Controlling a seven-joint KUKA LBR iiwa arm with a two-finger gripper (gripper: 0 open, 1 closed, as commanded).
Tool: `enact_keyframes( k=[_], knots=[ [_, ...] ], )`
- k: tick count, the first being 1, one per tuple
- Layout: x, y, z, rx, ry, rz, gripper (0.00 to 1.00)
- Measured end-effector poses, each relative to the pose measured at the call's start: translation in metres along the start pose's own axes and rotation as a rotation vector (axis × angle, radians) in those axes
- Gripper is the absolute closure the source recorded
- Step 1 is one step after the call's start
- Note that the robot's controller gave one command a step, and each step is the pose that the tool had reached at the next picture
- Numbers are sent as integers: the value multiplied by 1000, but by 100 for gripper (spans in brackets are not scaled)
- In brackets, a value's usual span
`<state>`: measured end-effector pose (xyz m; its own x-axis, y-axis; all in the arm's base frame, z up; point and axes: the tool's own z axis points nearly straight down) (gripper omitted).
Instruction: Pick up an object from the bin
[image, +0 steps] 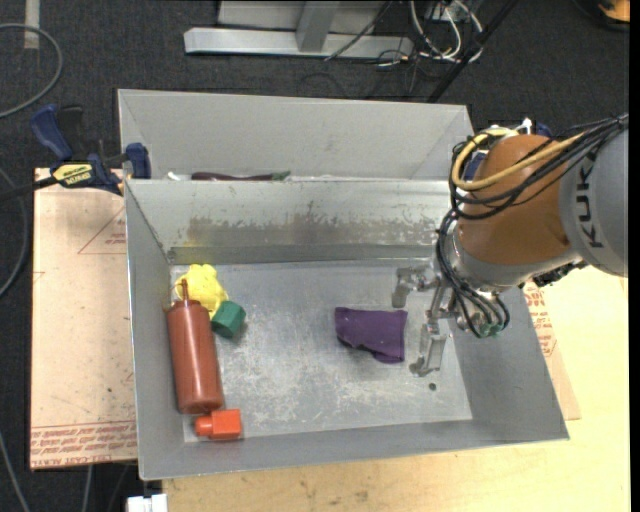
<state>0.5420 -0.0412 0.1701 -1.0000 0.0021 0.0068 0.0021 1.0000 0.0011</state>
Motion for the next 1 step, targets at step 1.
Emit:
enact_keyframes(
  k=[1],
  knots=[
    [-2,0,-4,1,-7,-1,0]
  ],
)
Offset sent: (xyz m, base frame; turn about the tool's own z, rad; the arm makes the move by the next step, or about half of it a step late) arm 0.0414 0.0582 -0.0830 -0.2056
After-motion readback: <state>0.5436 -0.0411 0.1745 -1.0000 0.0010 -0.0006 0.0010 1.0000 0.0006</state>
